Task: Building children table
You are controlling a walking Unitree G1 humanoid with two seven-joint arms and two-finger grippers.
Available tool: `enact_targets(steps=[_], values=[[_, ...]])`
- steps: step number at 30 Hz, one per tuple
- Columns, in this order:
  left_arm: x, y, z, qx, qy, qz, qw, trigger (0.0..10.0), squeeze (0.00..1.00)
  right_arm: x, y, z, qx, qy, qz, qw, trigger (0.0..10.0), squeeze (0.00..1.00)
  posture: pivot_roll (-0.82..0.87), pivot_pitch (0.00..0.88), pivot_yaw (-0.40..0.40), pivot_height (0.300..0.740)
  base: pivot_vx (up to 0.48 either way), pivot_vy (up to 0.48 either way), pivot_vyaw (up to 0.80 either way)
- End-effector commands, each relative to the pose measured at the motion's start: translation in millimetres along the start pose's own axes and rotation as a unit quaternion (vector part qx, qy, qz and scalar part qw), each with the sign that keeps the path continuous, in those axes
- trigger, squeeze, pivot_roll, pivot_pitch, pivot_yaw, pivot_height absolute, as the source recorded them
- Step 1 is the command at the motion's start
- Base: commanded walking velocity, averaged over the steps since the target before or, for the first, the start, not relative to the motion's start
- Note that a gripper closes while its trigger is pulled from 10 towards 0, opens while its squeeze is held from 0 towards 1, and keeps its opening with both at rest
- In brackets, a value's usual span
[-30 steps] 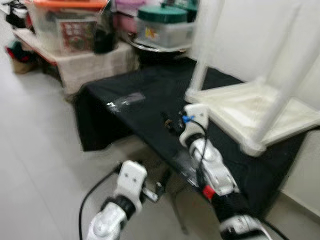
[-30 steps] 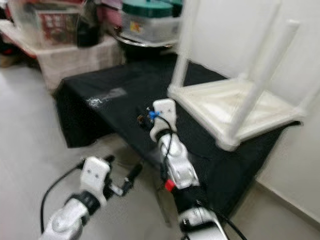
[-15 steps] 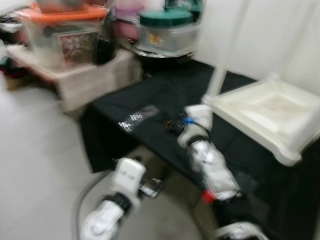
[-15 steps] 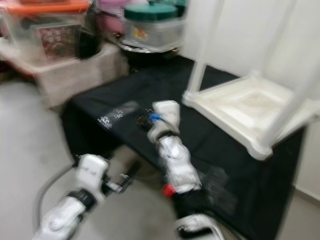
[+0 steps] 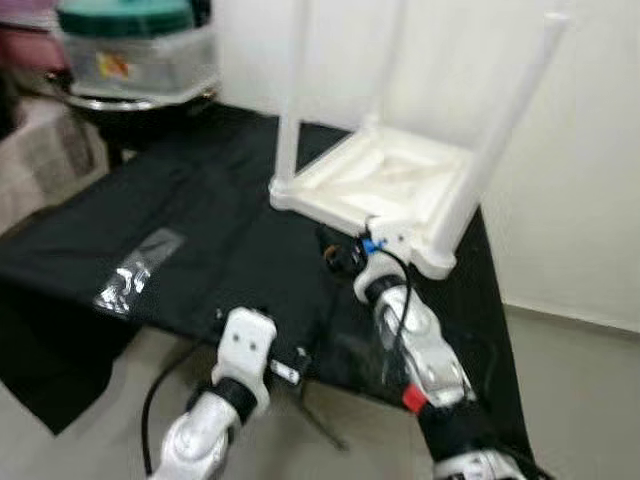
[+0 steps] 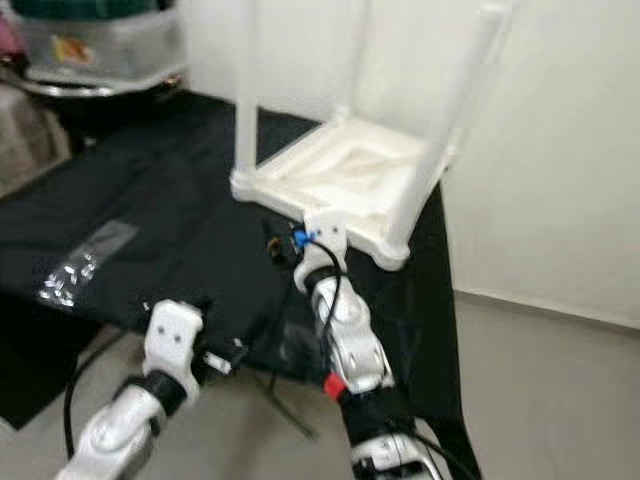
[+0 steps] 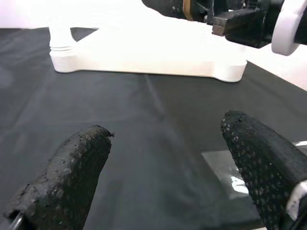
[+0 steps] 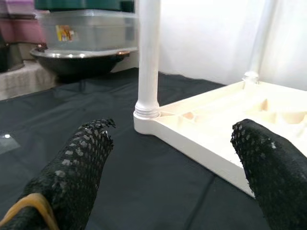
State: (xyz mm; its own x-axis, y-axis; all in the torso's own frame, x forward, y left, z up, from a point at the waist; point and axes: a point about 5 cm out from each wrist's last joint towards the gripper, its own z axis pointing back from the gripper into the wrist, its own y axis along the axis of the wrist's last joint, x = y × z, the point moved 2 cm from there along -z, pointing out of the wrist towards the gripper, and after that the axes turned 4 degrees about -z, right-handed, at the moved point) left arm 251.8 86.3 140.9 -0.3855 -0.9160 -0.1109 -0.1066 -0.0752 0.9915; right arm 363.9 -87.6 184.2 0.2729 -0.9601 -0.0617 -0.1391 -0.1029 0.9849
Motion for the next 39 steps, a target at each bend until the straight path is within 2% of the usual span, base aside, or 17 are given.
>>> enact_targets(steps=[1, 17, 21, 26, 29, 33, 37, 39], values=[[0.8, 0, -0.2, 0.0, -0.002, 0.002, 1.0, 10.0, 0.0, 7.5, 5, -0.3, 0.008, -0.007, 0.002, 1.0, 10.0, 0.0, 0.08, 0.019, -0.081, 0.74, 0.285, 0.0, 0.0], [-0.3, -3, 0.6, -0.007, -0.002, -0.004, 1.0, 10.0, 0.0, 21.1, 10, -3.6, 0.013, -0.023, 0.005, 1.0, 10.0, 0.0, 0.08, 0.01, -0.076, 0.74, 0.396, 0.06, 0.0], [-3.1, 1, -0.1, 0.002, 0.004, 0.025, 1.0, 10.0, 0.0, 28.8, 12, -13.6, -0.006, 0.006, 0.01, 1.0, 10.0, 0.0, 0.08, 0.01, -0.077, 0.74, 0.0, 0.0, 0.0], [-5.5, 1, 0.4, 0.002, 0.008, 0.023, 1.0, 10.0, 0.0, 34.6, 20, -21.1, -0.002, 0.02, 0.021, 1.0, 10.0, 0.0, 0.08, 0.01, -0.08, 0.74, 0.0, 0.0, 0.0], [-6.4, 0, 1.2, -0.002, 0.007, 0.025, 1.0, 10.0, 0.0, 41.4, 26, -25.6, 0.003, 0.007, 0.01, 1.0, 10.0, 0.0, 0.08, 0.009, -0.083, 0.74, 0.0, 0.431, 0.0], [-6.5, 0, 1.9, -0.003, 0.005, 0.024, 1.0, 10.0, 0.0, 42.3, 29, -27.8, 0.005, 0.012, 0.016, 1.0, 10.0, 0.0, 0.09, 0.011, -0.083, 0.74, 0.0, 0.36, 0.0], [-7.3, 1, 2.7, -0.003, 0.007, 0.015, 1.0, 10.0, 0.0, 47.7, 32, -32.6, -0.004, 0.016, 0.023, 1.0, 10.0, 0.0, 0.09, 0.015, -0.083, 0.74, 0.0, 0.0, 0.0], [-8.4, 2, 2.9, -0.001, 0.007, 0.016, 1.0, 10.0, 0.0, 54.6, 28, -36.0, -0.036, 0.022, 0.024, 0.999, 10.0, 0.0, 0.09, 0.026, -0.084, 0.74, 0.0, 0.0, 0.0]])
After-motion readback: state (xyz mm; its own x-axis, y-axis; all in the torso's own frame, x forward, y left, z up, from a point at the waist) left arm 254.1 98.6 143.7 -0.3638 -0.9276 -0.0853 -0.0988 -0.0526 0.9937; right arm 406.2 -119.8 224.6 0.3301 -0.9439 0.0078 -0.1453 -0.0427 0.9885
